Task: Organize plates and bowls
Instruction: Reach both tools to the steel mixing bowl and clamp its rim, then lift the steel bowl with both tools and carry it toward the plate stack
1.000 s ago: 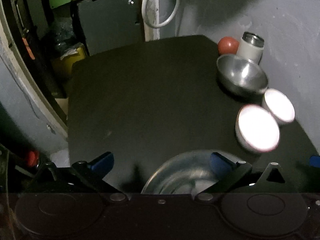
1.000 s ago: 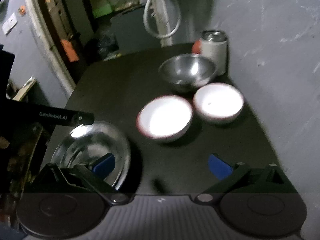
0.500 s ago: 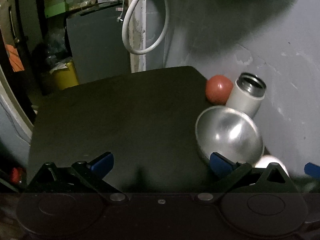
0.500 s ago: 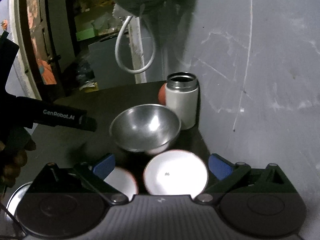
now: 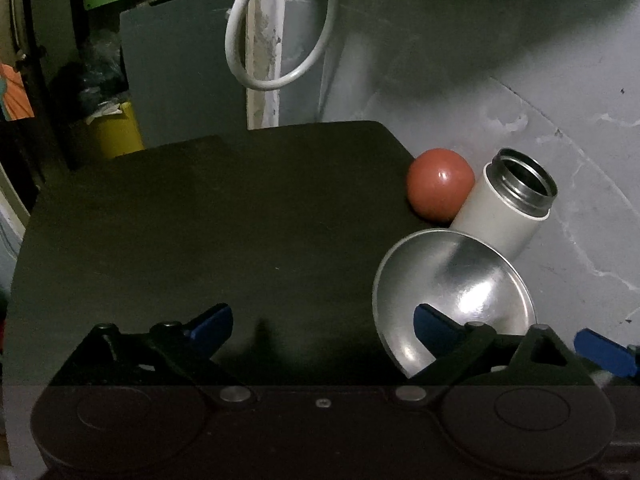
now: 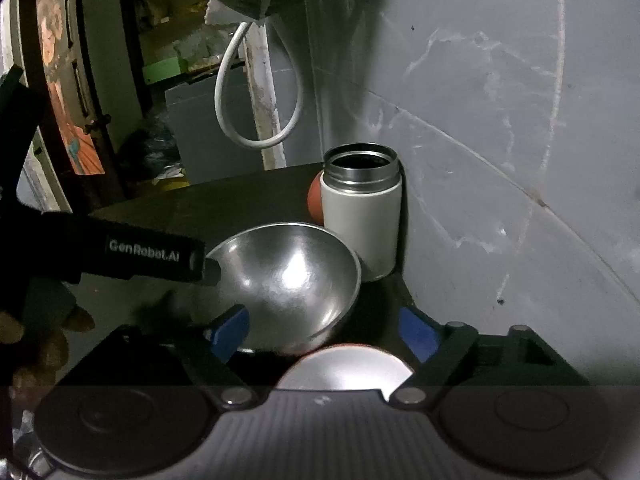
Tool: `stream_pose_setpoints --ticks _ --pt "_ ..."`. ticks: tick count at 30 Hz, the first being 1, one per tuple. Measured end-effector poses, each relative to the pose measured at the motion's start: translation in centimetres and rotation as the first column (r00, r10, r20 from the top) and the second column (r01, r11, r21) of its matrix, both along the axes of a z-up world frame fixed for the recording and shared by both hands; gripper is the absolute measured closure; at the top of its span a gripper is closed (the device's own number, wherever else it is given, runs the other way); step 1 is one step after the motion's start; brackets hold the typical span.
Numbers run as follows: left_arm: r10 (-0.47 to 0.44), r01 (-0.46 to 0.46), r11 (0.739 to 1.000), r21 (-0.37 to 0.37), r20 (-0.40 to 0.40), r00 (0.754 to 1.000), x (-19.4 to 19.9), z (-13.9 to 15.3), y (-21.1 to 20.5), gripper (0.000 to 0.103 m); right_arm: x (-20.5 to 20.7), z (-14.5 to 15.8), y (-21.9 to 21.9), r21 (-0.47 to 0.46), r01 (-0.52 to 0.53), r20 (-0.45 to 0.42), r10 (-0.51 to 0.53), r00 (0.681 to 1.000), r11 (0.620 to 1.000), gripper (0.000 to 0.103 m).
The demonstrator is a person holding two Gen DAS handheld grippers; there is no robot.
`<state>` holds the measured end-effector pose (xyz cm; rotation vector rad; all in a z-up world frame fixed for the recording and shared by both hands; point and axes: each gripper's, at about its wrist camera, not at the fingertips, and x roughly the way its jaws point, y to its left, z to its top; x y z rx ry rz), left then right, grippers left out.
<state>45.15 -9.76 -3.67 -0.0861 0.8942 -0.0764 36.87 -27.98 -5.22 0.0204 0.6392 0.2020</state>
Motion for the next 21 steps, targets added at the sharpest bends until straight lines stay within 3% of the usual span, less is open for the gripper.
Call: stream_pose_setpoints --ticks 7,10,14,21 --pt "0.006 -0.006 1.000 -0.013 -0.015 1.000 0.2 -0.8 -0.4 0.018 1.0 -0.2 0.0 -0.006 0.006 -0.011 -0.006 1.000 1.000 0.026" --pt "-0.002 0.001 1.000 -0.031 -0.030 1.000 0.2 -1.0 -0.5 0.031 1.2 -0.4 -0.1 0.001 0.010 -0.021 -0.010 1.000 1.000 0.029" --pt "-0.033 0.030 0.997 -0.067 -0.043 0.999 0.1 -1.4 -0.7 0.057 1.7 -0.8 -0.1 0.009 0.013 -0.037 -0.012 0.999 1.000 0.030" --pt "-0.065 0.062 0.995 -0.080 -0.044 0.997 0.0 -1.5 -1.5 0.074 2.8 -1.3 0.0 0.012 0.010 -0.065 -0.009 0.998 1.000 0.050"
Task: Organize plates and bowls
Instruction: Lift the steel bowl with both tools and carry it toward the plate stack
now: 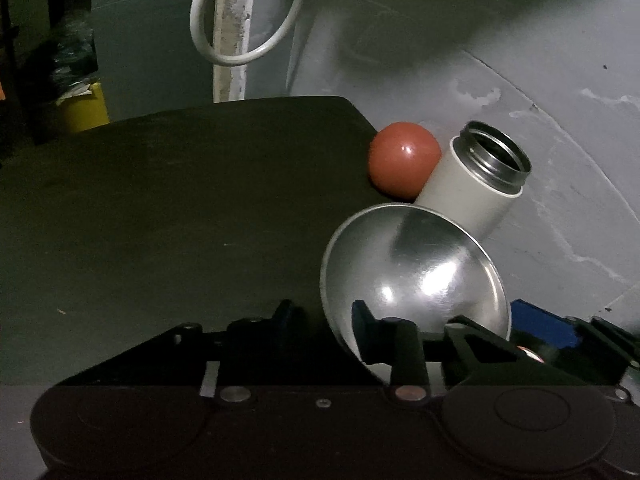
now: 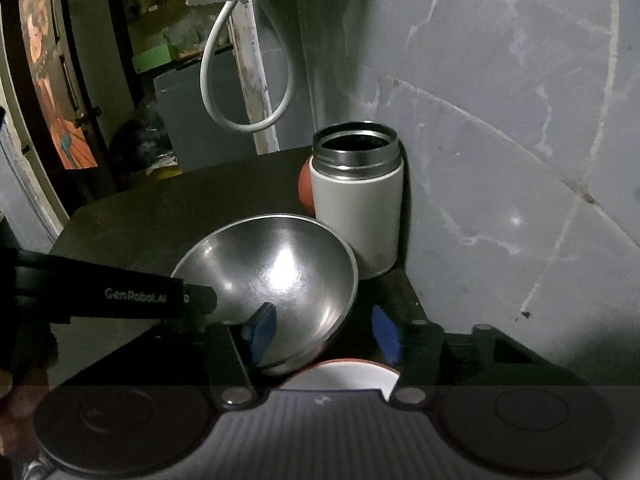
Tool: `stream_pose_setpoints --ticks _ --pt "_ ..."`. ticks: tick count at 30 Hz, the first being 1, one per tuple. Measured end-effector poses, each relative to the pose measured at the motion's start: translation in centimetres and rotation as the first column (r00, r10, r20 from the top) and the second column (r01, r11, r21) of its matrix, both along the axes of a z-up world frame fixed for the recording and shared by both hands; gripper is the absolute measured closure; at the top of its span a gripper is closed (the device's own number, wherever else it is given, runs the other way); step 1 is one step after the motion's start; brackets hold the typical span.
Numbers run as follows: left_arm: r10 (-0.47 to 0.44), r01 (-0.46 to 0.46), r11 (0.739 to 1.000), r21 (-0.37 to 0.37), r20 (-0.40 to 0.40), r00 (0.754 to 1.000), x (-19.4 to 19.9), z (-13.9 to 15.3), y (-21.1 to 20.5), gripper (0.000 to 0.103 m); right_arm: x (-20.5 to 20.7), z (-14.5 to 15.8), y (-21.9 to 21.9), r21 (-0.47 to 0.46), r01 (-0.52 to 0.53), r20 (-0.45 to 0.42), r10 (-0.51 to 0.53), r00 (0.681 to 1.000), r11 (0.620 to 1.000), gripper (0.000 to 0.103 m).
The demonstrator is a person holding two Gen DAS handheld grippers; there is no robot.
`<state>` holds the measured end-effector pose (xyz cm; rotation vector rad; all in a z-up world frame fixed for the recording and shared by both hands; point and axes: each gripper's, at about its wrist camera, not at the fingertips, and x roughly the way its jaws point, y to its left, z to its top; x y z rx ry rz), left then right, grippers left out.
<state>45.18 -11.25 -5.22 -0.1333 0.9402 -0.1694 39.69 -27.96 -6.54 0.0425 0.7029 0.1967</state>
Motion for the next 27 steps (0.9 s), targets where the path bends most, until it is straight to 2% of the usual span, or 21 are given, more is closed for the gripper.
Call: stream_pose_setpoints --ticks 3,5,14,27 --pt "-0.006 0.006 1.000 -0.004 -0.001 1.000 0.1 0.0 -0.2 0.084 0.3 -0.1 0.1 -0.004 -0.002 -0.009 0.002 1.000 1.000 0.062" --pt "-0.010 0.010 1.000 -0.010 0.000 1.000 -0.1 0.0 -0.1 0.086 0.3 -0.2 0.2 -0.007 -0.008 -0.016 0.008 1.000 1.000 0.064" --pt "0.015 -0.015 1.000 -0.019 -0.006 1.000 -0.3 0.1 0.1 0.088 0.4 -0.2 0.5 -0.018 -0.008 -0.011 0.008 1.000 1.000 0.076" --pt "0.042 -0.040 0.999 -0.029 0.063 0.997 -2.9 2.8 1.6 0.088 -2.2 2.5 1.3 -0.012 -0.047 0.057 0.048 0.997 0.999 0.076"
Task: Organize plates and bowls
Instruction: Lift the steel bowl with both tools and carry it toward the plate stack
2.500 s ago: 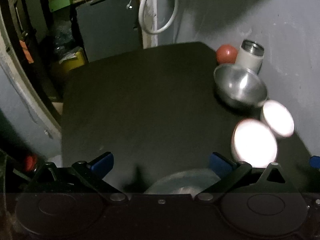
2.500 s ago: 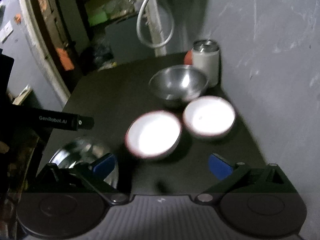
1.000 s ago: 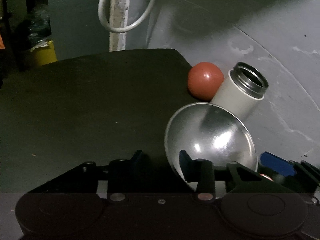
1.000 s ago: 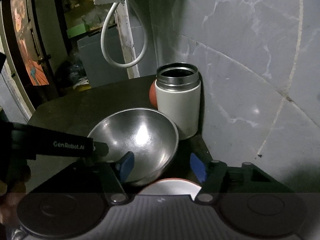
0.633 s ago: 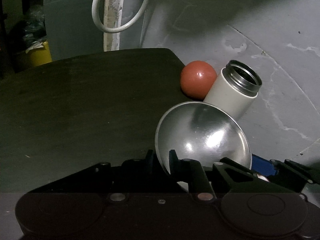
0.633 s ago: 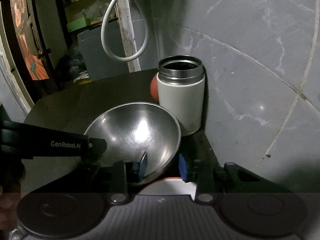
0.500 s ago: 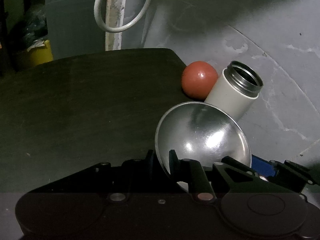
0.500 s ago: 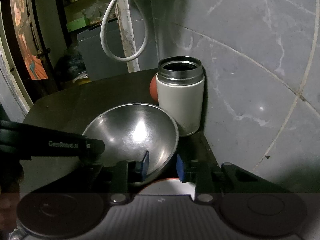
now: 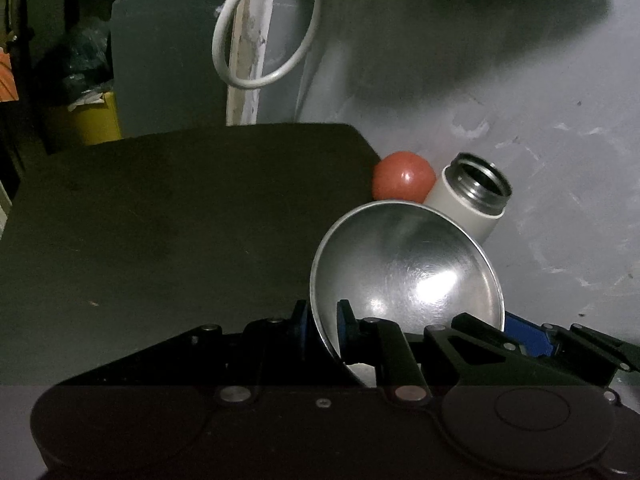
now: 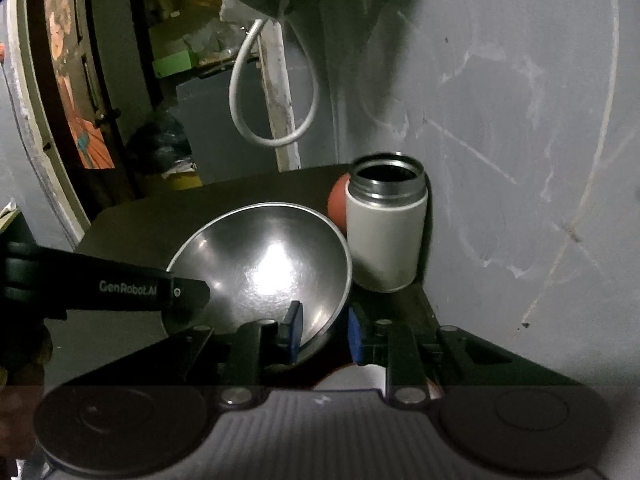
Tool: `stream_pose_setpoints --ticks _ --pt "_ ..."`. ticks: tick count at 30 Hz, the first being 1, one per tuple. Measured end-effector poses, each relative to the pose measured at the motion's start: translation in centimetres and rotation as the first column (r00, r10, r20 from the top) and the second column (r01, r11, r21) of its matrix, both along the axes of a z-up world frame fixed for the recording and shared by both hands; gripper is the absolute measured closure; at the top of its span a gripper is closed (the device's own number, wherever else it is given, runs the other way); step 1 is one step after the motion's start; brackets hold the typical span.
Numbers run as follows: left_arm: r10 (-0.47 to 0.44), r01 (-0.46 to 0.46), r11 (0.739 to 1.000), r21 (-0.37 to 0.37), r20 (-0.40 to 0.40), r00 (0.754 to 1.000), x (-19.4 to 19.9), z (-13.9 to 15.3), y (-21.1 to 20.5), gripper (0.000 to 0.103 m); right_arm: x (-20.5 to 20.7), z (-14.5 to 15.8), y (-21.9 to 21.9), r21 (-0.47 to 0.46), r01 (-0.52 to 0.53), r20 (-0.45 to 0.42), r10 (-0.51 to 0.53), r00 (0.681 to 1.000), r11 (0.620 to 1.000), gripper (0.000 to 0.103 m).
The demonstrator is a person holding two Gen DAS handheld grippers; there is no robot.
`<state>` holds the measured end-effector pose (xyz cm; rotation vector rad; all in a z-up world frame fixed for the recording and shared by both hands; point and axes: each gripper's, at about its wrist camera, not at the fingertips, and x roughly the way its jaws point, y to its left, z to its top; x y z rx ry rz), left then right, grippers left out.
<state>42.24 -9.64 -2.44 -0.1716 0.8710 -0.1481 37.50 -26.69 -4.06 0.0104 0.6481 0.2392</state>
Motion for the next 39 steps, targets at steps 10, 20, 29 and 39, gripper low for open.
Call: stream_pose_setpoints --ticks 10,20,29,39 --pt "-0.010 0.011 1.000 -0.029 0.044 0.999 -3.9 2.3 0.3 0.088 -4.3 2.4 -0.6 0.006 -0.010 0.038 0.009 0.999 1.000 0.076" --pt "-0.071 0.073 0.997 -0.035 0.048 0.996 -8.9 3.6 -0.8 0.088 -10.1 3.3 -2.5 0.024 0.002 0.043 -0.003 0.999 1.000 0.076" --pt "-0.152 0.152 0.988 -0.019 0.015 0.988 -12.5 3.2 -2.2 0.088 -14.8 2.5 -3.9 0.037 0.038 0.005 -0.038 0.999 0.999 0.076" --pt "-0.278 0.278 0.960 0.001 -0.060 0.959 -15.7 1.2 -3.9 0.087 -18.6 1.0 -5.7 0.038 0.072 -0.069 -0.069 0.995 0.997 0.076"
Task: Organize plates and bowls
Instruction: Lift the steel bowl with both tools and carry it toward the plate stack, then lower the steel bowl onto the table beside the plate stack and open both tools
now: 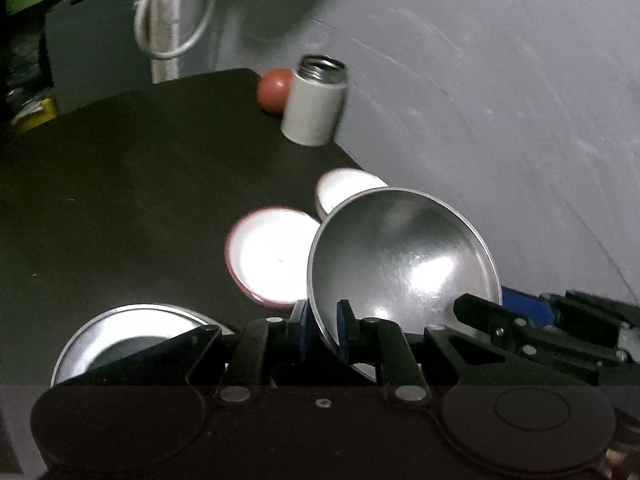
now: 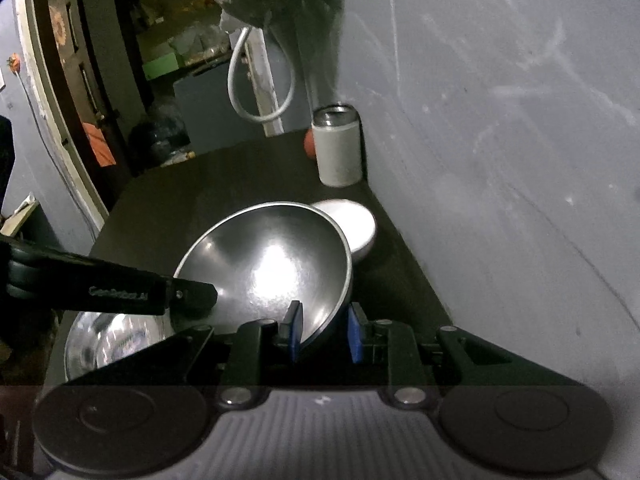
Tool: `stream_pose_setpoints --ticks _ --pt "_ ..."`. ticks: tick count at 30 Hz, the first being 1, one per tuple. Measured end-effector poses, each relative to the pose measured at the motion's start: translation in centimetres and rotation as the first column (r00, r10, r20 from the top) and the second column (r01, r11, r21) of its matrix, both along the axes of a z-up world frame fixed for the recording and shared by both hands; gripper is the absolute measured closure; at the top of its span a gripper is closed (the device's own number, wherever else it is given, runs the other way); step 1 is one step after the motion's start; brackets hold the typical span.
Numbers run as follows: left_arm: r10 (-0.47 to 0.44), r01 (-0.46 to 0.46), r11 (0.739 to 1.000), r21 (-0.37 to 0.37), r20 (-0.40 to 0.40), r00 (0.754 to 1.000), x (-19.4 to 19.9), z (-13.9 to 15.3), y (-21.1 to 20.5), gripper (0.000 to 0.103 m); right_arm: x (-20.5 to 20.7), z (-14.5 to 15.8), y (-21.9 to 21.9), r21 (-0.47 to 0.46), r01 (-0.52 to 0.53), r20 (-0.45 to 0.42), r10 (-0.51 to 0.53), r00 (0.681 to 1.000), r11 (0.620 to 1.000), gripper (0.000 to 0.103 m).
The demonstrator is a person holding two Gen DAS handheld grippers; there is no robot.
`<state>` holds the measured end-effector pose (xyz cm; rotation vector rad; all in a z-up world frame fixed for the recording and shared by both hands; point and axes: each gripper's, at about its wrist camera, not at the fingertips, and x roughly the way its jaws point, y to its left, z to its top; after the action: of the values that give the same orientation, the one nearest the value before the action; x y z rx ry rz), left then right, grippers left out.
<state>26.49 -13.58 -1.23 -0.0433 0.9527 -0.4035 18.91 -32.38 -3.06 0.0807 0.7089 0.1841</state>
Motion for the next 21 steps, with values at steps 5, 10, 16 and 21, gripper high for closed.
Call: stream_pose_setpoints --ticks 5,10,16,21 --pt "-0.064 0.065 0.998 0.027 -0.026 0.998 -1.2 -0.8 -0.7 0.086 -1.1 -0.8 -0.5 0.005 0.004 -0.044 -0.004 0.999 1.000 0.076" --pt "-0.101 0.103 0.994 0.045 -0.056 0.993 -1.8 -1.2 -1.0 0.086 -2.3 -1.6 -0.5 0.019 -0.009 -0.095 0.011 0.995 1.000 0.076" --pt "-0.120 0.128 0.989 0.077 -0.096 0.988 -2.6 -1.7 -0.9 0.086 -3.1 -2.5 -0.2 0.023 -0.040 -0.139 0.043 0.989 0.999 0.076" --pt "-0.140 0.152 0.984 0.095 -0.124 0.982 -3.0 -2.2 -1.1 0.086 -2.9 -2.5 -0.5 0.022 -0.042 -0.148 0.045 0.988 0.999 0.076"
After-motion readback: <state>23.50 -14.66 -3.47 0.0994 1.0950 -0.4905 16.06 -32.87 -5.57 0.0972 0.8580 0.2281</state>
